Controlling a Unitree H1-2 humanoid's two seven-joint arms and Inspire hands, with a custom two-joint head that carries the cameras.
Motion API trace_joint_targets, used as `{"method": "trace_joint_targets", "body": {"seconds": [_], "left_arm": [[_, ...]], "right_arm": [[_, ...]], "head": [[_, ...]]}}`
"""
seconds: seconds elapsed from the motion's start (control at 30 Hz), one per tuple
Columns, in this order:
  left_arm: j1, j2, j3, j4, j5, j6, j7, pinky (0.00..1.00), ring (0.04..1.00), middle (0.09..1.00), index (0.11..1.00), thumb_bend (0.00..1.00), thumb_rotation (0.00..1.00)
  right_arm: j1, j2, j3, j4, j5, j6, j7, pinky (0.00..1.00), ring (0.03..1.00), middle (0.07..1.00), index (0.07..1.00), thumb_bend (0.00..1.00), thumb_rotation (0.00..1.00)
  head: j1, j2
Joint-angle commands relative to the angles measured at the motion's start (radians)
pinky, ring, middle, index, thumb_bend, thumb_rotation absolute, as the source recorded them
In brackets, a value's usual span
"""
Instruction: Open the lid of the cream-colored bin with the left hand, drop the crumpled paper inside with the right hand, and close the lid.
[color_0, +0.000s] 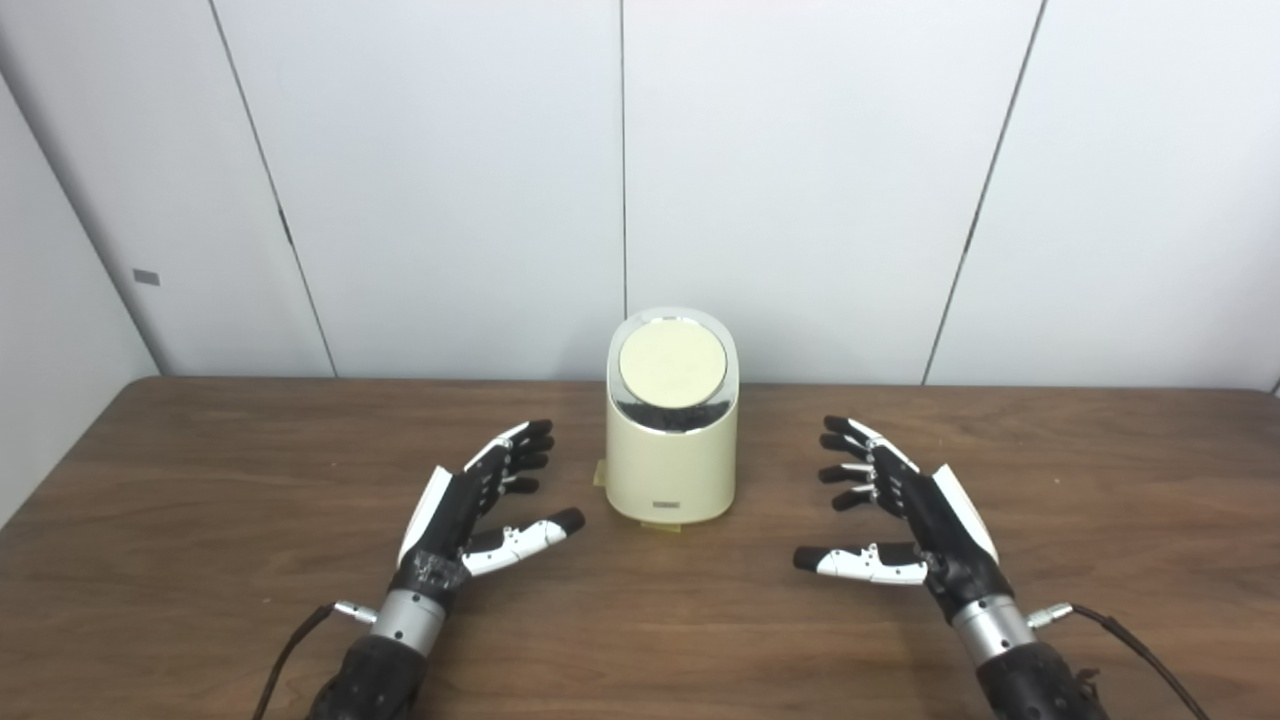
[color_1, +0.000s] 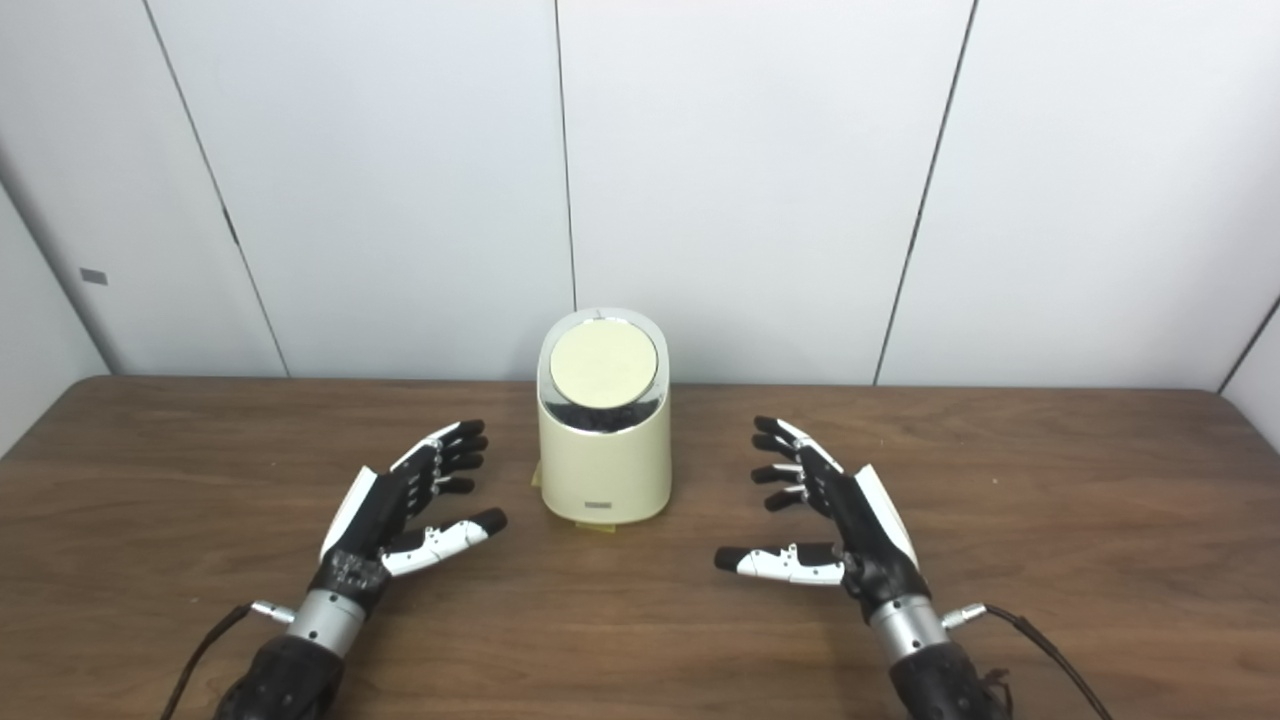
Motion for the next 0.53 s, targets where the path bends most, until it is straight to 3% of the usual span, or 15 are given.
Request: {"method": "trace_joint_targets", "body": {"seconds": [0.0, 0.5], "left_arm": [[-0.013, 0.011, 0.002, 0.008, -0.011, -0.033, -0.001, 0.79, 0.838, 0.852, 0.903, 0.85, 0.36], [-0.018, 0.013, 0.000, 0.015, -0.023, -0.042, -0.014, 0.81, 0.847, 0.858, 0.911, 0.83, 0.35]], "right_arm": [[-0.027, 0.000, -0.011, -0.030, 0.011, -0.017, -0.012, 0.60, 0.733, 0.840, 0.865, 0.89, 0.24], [-0.026, 0.003, -0.008, -0.041, 0.007, -0.010, -0.013, 0.60, 0.727, 0.835, 0.861, 0.88, 0.22]], "head": [[-0.001, 0.000], [-0.004, 0.000]]}}
